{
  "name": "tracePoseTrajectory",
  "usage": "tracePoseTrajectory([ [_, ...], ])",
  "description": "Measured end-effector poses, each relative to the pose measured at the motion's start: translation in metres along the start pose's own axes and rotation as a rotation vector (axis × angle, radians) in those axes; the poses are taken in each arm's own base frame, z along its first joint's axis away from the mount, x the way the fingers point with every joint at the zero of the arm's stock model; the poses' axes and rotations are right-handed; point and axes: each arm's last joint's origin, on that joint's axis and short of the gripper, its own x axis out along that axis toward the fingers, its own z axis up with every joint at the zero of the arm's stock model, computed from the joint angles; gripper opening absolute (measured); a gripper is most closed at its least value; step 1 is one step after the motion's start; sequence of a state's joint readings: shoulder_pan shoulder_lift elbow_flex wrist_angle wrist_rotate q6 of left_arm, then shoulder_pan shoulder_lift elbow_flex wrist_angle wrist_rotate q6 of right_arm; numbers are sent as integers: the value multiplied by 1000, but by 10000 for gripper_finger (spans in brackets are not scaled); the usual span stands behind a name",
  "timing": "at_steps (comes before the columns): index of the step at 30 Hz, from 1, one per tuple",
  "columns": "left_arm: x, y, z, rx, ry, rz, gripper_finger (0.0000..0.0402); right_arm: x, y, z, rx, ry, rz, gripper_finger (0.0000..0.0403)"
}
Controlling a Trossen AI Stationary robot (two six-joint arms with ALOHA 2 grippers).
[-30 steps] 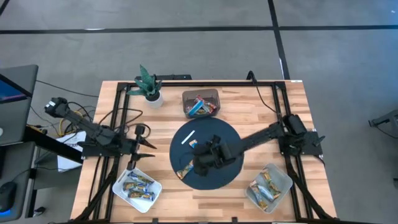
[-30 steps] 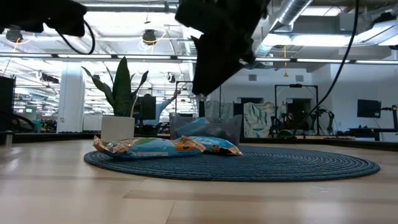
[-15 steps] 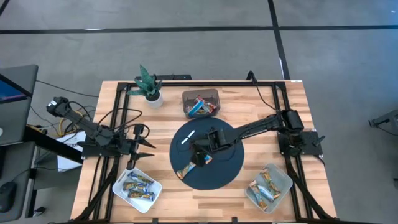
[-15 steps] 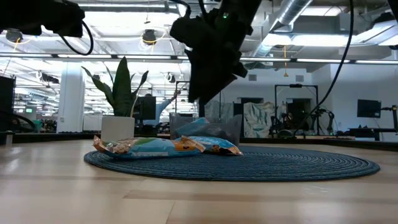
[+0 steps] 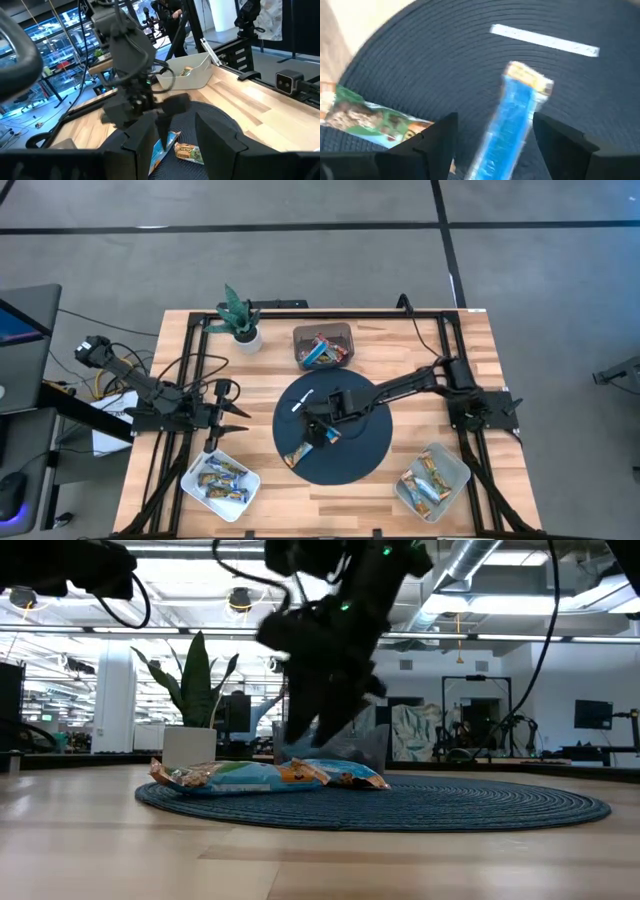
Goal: Pick and place Granola Bars by type
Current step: Put the yellow granola bar into the gray bin
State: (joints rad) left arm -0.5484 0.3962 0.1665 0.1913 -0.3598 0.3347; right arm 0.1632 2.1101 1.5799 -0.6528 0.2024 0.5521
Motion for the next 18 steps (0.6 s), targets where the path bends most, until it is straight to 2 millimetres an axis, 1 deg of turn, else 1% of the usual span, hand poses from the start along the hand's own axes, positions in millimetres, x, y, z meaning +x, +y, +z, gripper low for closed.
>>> tracePoseTrajectory([
  [2,0,0,0,1,2,4,137,4,0,-1,-2,18,-1,249],
  [14,0,0,0,9,5,13,137,4,-5,3,19,6,6,249],
  [16,0,0,0,11,5,13,137,13,-4,4,23,5,5,249],
  [18,0,0,0,16,5,13,137,20,-7,-2,15,52,-19,249],
])
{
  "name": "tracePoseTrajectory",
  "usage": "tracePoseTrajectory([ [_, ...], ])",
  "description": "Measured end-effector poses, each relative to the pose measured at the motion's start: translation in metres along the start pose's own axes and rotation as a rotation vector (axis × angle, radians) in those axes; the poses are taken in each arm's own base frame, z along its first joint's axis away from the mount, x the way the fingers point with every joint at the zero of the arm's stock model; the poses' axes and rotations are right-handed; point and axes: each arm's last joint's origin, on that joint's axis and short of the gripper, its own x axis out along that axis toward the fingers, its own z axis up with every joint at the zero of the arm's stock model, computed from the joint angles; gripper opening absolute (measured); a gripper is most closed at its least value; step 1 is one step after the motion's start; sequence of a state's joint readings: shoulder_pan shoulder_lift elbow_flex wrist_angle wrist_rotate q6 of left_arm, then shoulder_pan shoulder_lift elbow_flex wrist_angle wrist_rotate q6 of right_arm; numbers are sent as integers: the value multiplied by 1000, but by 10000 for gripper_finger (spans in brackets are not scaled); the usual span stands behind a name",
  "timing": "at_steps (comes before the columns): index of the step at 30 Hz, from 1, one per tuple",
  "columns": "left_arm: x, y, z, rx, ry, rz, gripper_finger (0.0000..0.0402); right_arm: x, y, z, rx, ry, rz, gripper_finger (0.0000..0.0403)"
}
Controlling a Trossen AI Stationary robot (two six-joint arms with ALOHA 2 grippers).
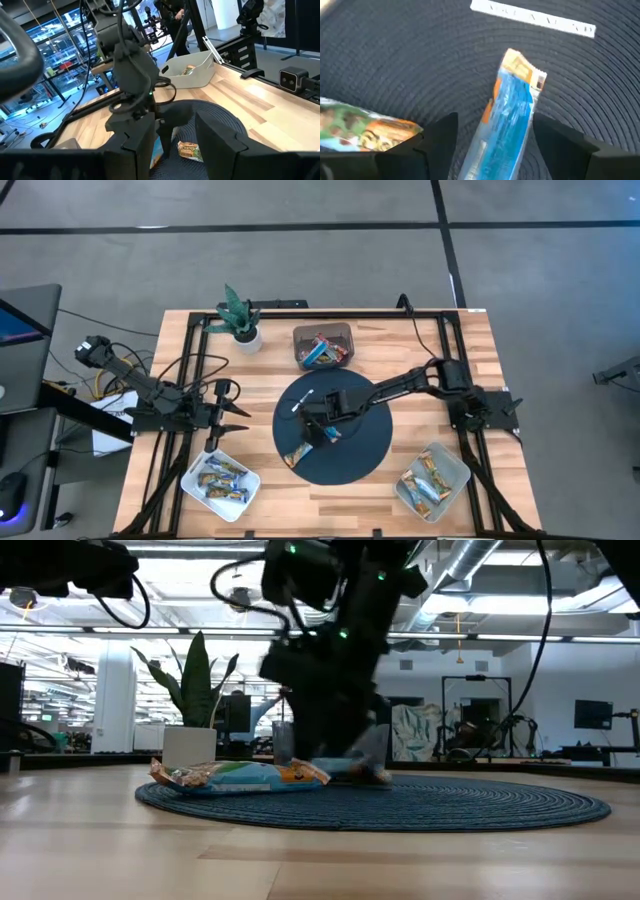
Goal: Pick and place Granola Bars by type
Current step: Put the yellow granola bar into the gray bin
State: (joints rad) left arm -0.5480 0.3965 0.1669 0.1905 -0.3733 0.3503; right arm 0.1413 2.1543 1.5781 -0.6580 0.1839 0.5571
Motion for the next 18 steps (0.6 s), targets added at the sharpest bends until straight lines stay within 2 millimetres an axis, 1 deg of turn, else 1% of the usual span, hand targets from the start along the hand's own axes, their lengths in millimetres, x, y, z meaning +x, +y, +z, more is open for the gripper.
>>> tracePoseTrajectory([
  [3,0,0,0,6,0,0,137,8,0,2,6,-3,3,249],
  [5,0,0,0,7,-1,1,137,12,-3,-3,1,38,-23,249],
  [11,0,0,0,13,0,1,137,9,-3,-1,5,23,-20,245],
  [14,0,0,0,14,1,1,137,8,-3,-1,4,22,-18,224],
  [18,0,0,0,14,1,0,137,8,-2,-2,-7,24,-19,167],
])
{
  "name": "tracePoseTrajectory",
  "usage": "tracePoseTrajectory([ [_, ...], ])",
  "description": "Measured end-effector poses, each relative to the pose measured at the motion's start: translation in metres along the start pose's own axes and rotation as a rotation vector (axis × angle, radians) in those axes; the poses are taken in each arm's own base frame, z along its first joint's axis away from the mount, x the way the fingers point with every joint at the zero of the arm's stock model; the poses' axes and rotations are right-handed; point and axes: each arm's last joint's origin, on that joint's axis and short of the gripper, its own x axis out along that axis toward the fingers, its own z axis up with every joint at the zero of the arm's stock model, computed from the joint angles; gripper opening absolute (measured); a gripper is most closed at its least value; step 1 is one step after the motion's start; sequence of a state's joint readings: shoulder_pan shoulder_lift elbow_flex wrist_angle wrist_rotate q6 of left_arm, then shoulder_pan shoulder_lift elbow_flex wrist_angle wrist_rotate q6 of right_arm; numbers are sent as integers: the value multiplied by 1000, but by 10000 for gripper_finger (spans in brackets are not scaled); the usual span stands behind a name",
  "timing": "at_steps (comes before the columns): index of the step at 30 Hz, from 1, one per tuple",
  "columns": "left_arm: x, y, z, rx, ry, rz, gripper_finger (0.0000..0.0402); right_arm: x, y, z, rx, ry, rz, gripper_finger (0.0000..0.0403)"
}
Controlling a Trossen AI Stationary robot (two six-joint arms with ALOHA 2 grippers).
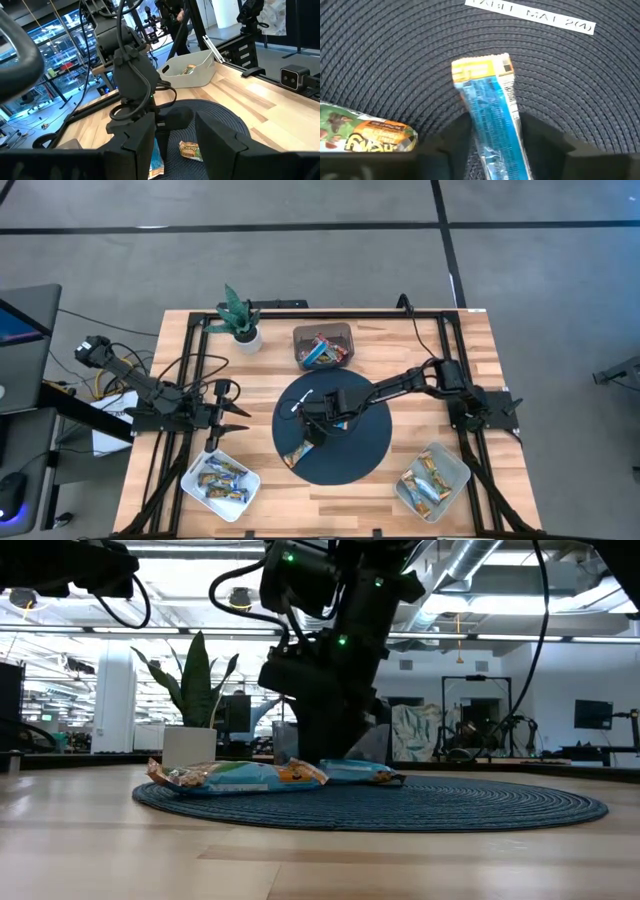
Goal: Pick and place Granola Bars by type
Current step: Put the yellow granola bar into the gray bin
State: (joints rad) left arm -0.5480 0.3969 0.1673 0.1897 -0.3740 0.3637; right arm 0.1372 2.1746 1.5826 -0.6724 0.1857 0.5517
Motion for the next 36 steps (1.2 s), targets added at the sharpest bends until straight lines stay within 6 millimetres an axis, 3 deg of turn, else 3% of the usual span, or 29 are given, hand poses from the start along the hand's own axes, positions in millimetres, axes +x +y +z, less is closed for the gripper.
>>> tracePoseTrajectory([
  [5,0,0,0,0,0,0,137,-1,3,-1,-26,0,2,83],
  [10,0,0,0,0,0,0,137,-9,12,2,-75,-38,-4,29],
  [16,0,0,-1,6,14,-2,137,-30,26,7,-113,-52,-24,15],
  [22,0,0,-2,7,19,0,137,-60,44,-2,-136,-37,-129,20],
  [28,0,0,-2,11,19,1,137,-93,69,-31,-106,21,-222,11],
  [36,0,0,-1,48,13,3,137,-132,105,-105,34,96,-363,17],
])
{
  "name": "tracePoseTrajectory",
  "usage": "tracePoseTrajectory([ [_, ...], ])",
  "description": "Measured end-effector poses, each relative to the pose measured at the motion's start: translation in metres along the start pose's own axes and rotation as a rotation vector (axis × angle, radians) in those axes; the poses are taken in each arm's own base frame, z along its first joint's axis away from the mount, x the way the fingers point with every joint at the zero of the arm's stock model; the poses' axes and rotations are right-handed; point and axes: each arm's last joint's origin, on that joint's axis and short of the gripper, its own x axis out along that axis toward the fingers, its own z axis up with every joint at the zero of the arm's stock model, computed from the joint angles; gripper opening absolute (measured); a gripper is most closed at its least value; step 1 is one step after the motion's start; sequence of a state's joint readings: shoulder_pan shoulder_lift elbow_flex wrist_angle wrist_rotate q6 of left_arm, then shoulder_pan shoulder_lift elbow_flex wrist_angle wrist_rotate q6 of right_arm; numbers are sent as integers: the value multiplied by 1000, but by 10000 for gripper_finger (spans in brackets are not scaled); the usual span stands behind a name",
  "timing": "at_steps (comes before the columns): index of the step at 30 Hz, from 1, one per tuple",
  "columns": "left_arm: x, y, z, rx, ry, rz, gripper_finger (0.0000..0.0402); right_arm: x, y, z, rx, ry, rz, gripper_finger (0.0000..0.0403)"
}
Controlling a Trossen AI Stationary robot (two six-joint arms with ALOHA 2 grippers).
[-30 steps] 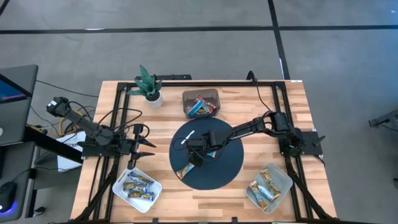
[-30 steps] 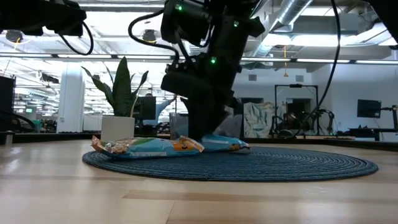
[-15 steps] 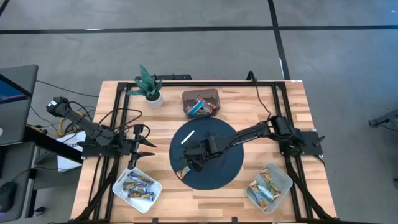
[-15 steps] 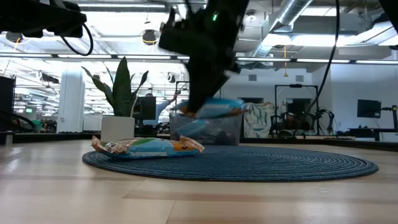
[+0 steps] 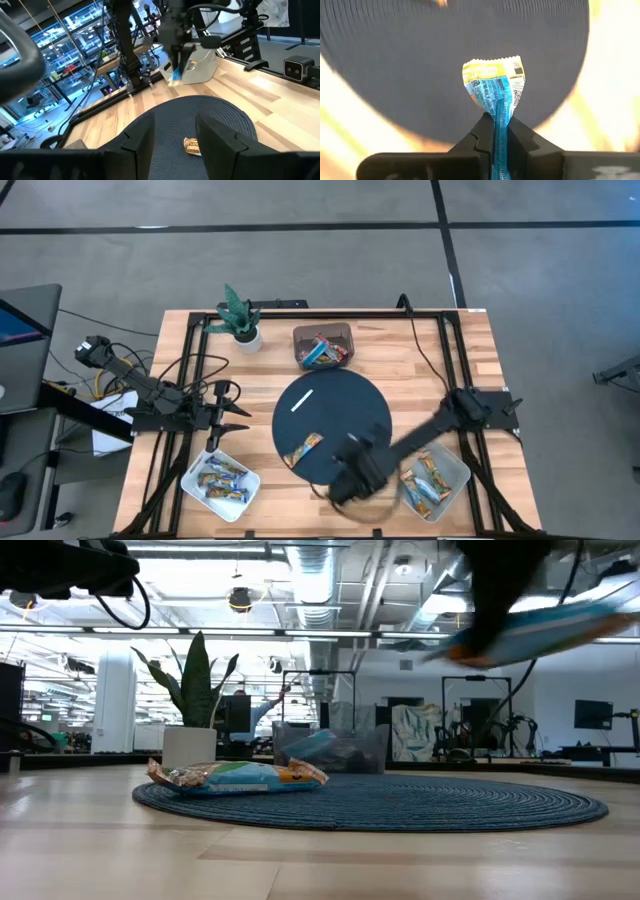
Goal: Pick and place Granola Bars by type
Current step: Put the yellow granola bar into the gray bin
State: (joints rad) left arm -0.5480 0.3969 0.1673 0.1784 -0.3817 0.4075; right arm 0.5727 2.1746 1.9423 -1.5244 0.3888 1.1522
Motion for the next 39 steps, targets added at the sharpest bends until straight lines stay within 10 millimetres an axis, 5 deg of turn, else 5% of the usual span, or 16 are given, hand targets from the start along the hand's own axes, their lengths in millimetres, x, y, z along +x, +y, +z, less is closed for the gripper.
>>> tracePoseTrajectory([
  [9,0,1,2,8,-17,7,137,-37,26,-96,-4,22,50,15],
  [17,0,1,2,2,-20,9,137,-55,31,-152,63,-3,88,11],
  [28,0,1,2,1,-20,8,137,-27,27,-181,59,123,-47,11],
  [39,0,1,2,1,-20,8,137,-18,18,-177,61,136,-85,20],
])
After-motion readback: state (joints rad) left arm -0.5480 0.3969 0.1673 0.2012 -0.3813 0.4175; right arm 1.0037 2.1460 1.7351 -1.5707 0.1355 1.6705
